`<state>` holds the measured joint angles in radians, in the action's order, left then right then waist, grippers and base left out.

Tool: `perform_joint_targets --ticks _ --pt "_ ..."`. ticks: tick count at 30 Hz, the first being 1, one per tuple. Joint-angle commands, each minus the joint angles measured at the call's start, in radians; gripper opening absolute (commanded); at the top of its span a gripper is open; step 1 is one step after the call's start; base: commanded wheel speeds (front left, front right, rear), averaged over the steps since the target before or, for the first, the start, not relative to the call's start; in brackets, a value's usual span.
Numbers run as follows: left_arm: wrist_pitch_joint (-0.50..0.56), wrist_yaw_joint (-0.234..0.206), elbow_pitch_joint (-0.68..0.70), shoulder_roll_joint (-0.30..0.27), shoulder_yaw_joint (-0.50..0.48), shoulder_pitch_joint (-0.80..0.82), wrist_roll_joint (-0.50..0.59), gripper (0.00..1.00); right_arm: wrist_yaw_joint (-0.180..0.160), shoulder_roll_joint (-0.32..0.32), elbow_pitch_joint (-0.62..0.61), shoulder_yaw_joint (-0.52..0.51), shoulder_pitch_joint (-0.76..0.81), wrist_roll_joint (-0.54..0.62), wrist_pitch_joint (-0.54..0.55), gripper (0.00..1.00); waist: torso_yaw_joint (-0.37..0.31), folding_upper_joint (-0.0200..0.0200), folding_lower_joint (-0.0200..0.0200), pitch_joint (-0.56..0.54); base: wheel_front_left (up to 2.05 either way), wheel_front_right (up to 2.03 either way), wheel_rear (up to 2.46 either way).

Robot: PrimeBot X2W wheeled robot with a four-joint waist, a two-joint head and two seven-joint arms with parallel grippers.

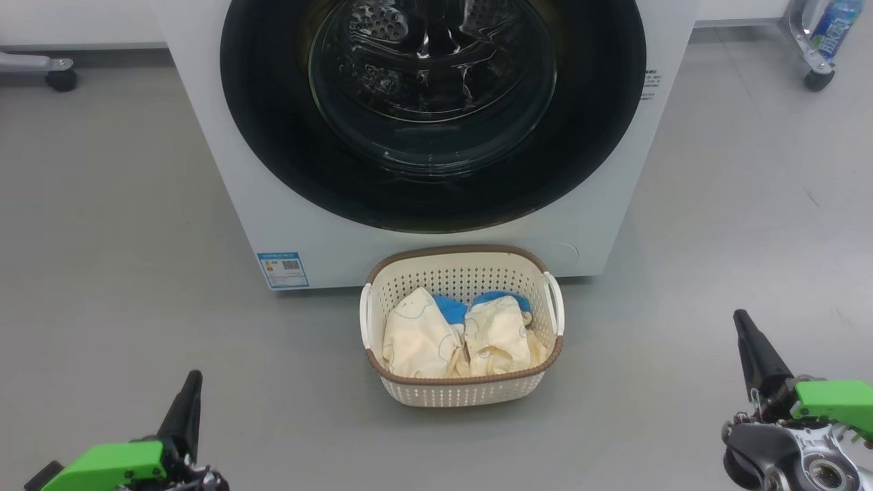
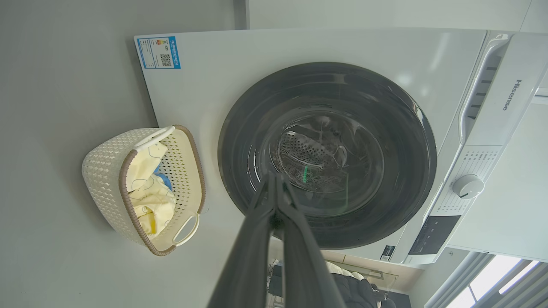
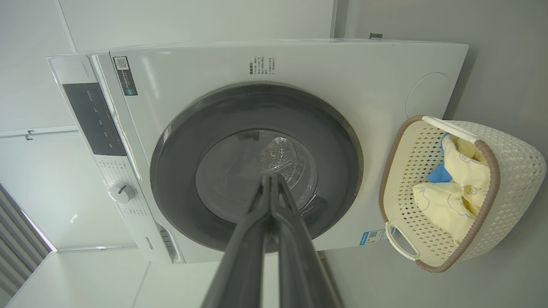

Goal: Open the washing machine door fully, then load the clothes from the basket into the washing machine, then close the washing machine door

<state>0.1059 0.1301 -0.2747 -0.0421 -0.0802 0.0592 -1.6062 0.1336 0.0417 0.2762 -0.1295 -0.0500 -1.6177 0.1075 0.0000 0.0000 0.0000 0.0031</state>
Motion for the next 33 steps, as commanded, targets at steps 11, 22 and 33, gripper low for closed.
perform_joint_targets --ticks 11,22,33 --pt "0.007 0.001 0.030 -0.008 -0.034 0.049 -0.002 0.00 -0.003 0.009 -0.031 0.015 -0.058 0.010 0.006 0.00 0.000 0.0000 0.0000 0.000 0.00 0.00 0.00" --pt "0.007 0.001 0.030 -0.008 -0.033 0.049 -0.002 0.00 -0.003 0.009 -0.031 0.015 -0.058 0.009 0.006 0.00 0.000 0.0000 0.0000 0.000 0.00 0.00 0.00" --pt "0.007 0.001 0.030 -0.008 -0.033 0.049 -0.003 0.00 -0.003 0.009 -0.031 0.015 -0.058 0.009 0.006 0.00 0.000 0.0000 0.0000 0.000 0.00 0.00 0.00"
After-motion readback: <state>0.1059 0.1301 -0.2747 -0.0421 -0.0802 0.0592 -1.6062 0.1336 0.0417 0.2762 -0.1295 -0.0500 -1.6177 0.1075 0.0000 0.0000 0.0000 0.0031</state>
